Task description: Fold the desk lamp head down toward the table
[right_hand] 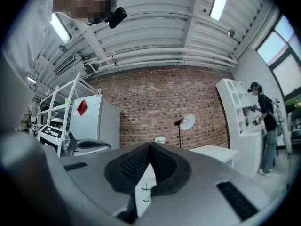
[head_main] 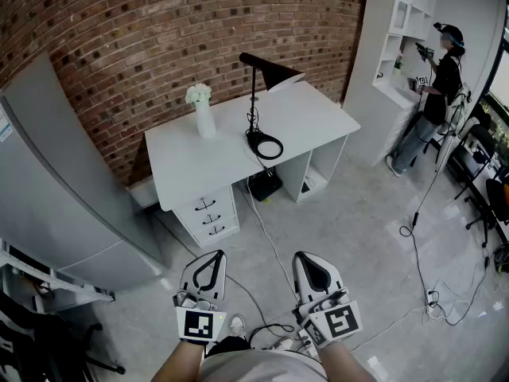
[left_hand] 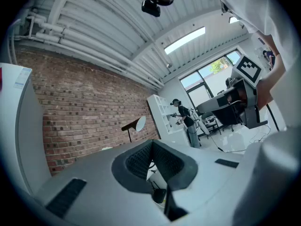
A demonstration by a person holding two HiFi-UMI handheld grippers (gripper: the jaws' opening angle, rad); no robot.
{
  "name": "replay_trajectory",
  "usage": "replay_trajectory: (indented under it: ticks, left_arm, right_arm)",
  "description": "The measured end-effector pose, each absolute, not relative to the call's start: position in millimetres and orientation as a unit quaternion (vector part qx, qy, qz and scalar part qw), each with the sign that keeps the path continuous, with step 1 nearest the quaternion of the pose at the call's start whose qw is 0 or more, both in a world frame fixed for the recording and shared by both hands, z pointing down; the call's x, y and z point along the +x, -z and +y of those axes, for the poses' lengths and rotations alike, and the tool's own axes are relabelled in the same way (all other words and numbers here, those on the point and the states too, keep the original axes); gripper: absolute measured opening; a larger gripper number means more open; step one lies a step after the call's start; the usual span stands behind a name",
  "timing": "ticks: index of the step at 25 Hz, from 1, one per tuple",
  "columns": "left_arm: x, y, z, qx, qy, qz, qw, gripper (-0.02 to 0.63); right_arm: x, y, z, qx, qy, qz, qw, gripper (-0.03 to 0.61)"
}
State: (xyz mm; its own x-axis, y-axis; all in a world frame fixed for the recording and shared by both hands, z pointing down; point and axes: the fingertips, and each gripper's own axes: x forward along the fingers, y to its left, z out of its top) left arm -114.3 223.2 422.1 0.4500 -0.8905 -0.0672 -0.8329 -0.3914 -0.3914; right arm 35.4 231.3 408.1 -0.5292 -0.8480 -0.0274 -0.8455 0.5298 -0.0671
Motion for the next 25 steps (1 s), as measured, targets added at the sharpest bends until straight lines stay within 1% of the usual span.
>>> replay_trajectory:
  ticks: [3,9,14,18,25]
  left_arm:
    - [-119.0,-427.8,219.3,-0.831,0.068,0.527,0.163,0.008]
    - [-122.0,-427.2,214.4,-0.832,0.058,0.532,0.146,0.008]
    - [-117.1,-426.9,212.4,-0.833,0.066,0.522,0.169,0.008]
    - [-117.9,-427.9,211.1,-0.834,0.064,0.524,0.158,0.008]
    - [-124.2,-433.3,201.7,-0.843,0.074,0.508,0.161,0.008]
  right_arm:
    - [36.3,-411.6,228.4,-0.489,0.019,0.872,0.025,0.017]
    - [36.5,-406.7,224.2,-0.495,0.014,0.868,0.027,0.017]
    - [36.9,-409.4,221.9,-0.493,0.016,0.869,0.028,0.017]
    - [37.6,-408.5,220.1,-0.495,0.021,0.868,0.029,0.018]
    - [32.6,-412.3,207.2,-0.511,0.03,0.859,0.026,0.018]
